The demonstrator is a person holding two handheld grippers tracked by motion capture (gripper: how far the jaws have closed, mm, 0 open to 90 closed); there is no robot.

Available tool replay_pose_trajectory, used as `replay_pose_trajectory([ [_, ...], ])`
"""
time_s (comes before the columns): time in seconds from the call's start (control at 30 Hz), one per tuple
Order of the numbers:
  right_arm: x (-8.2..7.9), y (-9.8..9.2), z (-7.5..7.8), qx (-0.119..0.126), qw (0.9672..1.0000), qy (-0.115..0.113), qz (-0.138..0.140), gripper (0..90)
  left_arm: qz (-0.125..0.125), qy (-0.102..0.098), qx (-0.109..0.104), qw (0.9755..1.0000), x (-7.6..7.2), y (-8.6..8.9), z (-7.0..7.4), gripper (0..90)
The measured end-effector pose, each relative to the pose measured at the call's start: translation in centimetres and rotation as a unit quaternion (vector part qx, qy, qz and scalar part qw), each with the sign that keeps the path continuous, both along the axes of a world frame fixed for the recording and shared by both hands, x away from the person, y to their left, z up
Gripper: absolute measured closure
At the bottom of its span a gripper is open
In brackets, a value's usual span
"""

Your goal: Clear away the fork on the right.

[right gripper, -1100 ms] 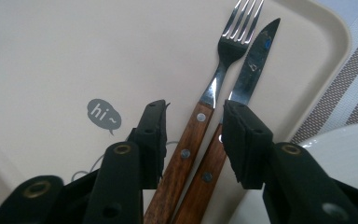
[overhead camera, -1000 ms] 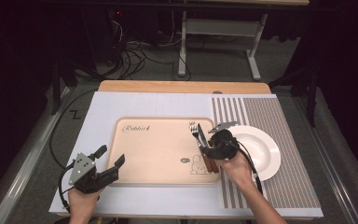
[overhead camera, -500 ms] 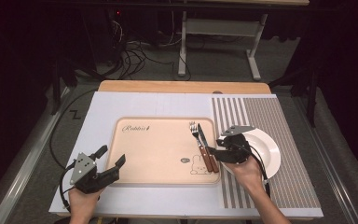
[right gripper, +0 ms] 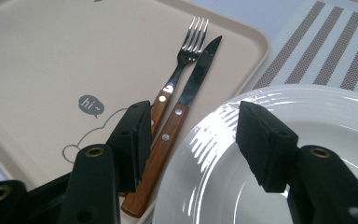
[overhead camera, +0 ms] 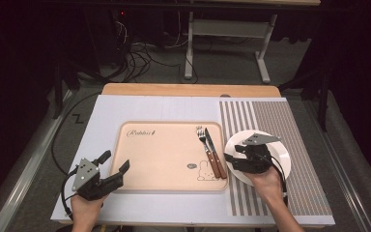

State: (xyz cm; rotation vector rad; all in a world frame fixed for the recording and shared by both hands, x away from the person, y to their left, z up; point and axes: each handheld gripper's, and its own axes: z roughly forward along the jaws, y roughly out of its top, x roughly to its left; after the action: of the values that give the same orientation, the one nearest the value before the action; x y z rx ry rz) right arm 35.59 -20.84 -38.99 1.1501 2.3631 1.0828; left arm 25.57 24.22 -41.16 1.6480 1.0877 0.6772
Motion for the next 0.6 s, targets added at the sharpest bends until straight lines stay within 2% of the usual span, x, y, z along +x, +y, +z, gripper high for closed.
replay_pose_trajectory([
  [0.6, -1.5, -3.1, 0.1, 0.033, 0.9988, -0.029, -0.022, 44.6, 0.003, -0.001, -0.001, 1.0000, -0.1, 0.1, 0.1, 27.6],
])
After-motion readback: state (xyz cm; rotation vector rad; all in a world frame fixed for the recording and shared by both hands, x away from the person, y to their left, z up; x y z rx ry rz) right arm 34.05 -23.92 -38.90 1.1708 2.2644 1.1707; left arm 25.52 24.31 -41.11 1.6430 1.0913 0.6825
